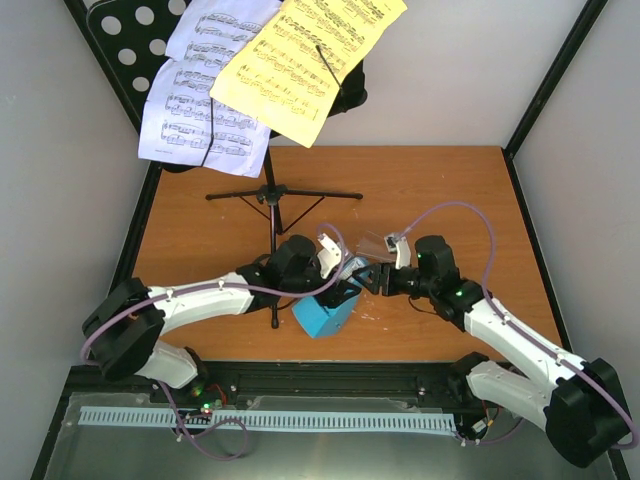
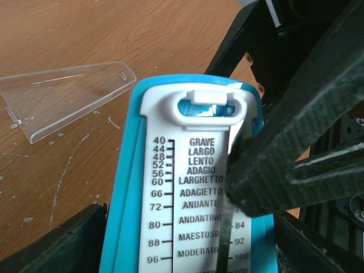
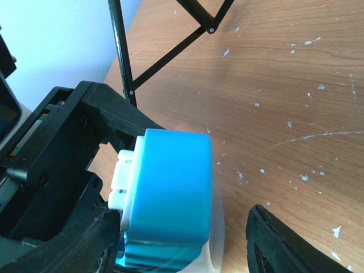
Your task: Pack up the instrument practice props
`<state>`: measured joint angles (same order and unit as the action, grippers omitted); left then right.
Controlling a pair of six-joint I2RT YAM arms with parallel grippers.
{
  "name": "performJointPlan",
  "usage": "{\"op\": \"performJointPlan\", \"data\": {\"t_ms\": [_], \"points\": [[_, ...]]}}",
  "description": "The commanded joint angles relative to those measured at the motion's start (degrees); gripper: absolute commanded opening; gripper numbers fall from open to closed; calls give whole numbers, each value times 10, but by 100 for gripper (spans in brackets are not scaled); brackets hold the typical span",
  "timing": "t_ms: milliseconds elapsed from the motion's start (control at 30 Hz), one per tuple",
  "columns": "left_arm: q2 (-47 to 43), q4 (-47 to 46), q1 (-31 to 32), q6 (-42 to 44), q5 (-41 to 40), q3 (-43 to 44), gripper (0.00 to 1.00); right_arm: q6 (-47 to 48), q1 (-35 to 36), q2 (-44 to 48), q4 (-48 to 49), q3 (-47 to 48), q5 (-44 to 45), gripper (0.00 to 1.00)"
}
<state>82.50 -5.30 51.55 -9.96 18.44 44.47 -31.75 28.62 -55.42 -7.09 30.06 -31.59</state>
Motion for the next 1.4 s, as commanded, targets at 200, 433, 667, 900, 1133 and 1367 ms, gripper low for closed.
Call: {"op": "performJointPlan", "data": {"t_ms": [200,433,667,900,1133,1367], "points": [[-42,-70,15,-13,-6,-12,37,10,32,-33,31,22,38,49],[-60,-63,16,-28,-22,-18,61,49,32,7,34,19,47,34],[-108,-88,16,-69,-14,-36,95,115,34,39,21,12,51,24],[-176,-69,12,-128,-22,-53,99,204,47,73,11,26,77,24],[-201,-52,-30,-209,26,-82,99,307,115,71,22,47,169,21],[-232,-82,-55,-246,63,-131,99,384,173,18,63,61,203,19]]}}
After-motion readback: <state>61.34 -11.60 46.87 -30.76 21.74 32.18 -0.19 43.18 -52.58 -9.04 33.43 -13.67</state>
